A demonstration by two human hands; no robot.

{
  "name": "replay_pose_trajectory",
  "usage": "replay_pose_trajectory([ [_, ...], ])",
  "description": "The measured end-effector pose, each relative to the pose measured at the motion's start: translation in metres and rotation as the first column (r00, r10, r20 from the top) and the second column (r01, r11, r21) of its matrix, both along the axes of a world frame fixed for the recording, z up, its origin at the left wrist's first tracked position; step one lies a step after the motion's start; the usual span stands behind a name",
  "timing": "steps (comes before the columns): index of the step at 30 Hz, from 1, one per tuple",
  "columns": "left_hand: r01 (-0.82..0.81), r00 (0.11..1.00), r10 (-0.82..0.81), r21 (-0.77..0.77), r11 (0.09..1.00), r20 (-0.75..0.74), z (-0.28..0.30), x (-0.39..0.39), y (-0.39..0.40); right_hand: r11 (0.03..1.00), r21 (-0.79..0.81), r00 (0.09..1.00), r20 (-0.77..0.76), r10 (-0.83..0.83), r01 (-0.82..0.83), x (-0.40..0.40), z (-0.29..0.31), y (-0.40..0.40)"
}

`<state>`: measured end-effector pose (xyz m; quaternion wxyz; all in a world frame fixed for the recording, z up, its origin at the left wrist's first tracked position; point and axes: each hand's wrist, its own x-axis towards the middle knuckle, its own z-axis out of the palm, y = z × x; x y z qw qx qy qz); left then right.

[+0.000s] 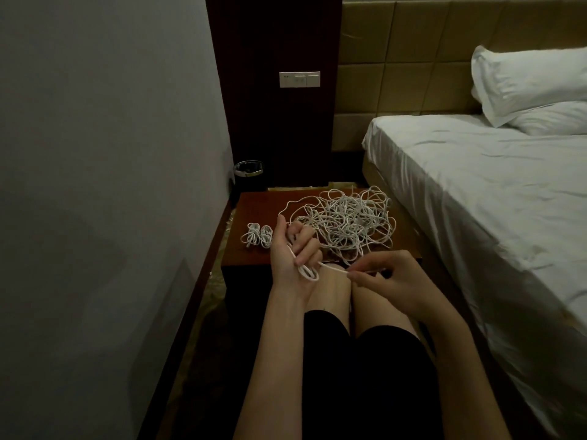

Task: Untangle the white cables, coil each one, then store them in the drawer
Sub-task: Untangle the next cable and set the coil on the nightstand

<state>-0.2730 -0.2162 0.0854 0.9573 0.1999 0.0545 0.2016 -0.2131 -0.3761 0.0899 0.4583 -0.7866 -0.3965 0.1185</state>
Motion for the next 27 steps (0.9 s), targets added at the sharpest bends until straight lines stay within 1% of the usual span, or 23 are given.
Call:
replay_pose_trajectory([
  [3, -0.029, 0.999, 0.032, 0.08, 0.996, -0.034, 0.001, -0.001, 0.0, 0.995, -0.095, 0.996, 0.08, 0.041, -0.033, -0.001, 0.009, -0.004],
  [6, -0.061, 0.994, 0.076, 0.175, 0.983, -0.084, 0.003, -0.001, -0.001, 0.982, -0.159, 0.986, 0.115, 0.124, -0.105, -0.014, 0.019, 0.004],
  [8, -0.07, 0.989, 0.098, 0.241, 0.968, -0.106, 0.004, 0.0, 0.0, 0.978, -0.157, 0.98, 0.127, 0.156, -0.135, -0.023, 0.02, 0.012],
  [14, -0.067, 0.981, 0.136, 0.415, 0.907, -0.139, 0.005, -0.001, 0.001, 0.984, -0.124, 0.975, 0.165, 0.146, -0.127, -0.03, 0.021, 0.019],
  [16, -0.035, 0.982, 0.114, 0.45, 0.892, -0.152, 0.004, 0.0, -0.004, 0.989, -0.074, 0.974, 0.175, 0.14, -0.129, -0.032, 0.02, 0.022],
  [18, 0.001, 0.982, 0.088, 0.469, 0.883, -0.167, 0.003, 0.001, -0.009, 0.992, -0.057, 0.97, 0.209, 0.122, -0.112, -0.036, 0.019, 0.028],
  [21, 0.054, 0.971, 0.066, 0.478, 0.877, -0.23, 0.003, 0.0, -0.012, 0.997, 0.02, 0.985, 0.158, 0.076, -0.08, -0.037, 0.017, 0.033],
  [22, 0.081, 0.964, 0.053, 0.476, 0.876, -0.261, 0.004, -0.002, -0.013, 0.998, 0.026, 0.987, 0.155, 0.049, -0.054, -0.036, 0.016, 0.033],
  [24, 0.178, 0.947, -0.033, 0.438, 0.881, -0.318, 0.007, -0.005, -0.016, 1.0, -0.019, 0.977, 0.212, -0.015, 0.02, -0.035, 0.014, 0.032],
  [26, 0.28, 0.927, -0.127, 0.427, 0.86, -0.352, 0.009, -0.005, -0.018, 0.997, -0.038, 0.962, 0.267, -0.057, 0.07, -0.032, 0.013, 0.029],
  [27, 0.315, 0.916, -0.149, 0.438, 0.842, -0.374, 0.008, -0.005, -0.018, 0.995, -0.044, 0.96, 0.271, -0.075, 0.09, -0.031, 0.013, 0.027],
])
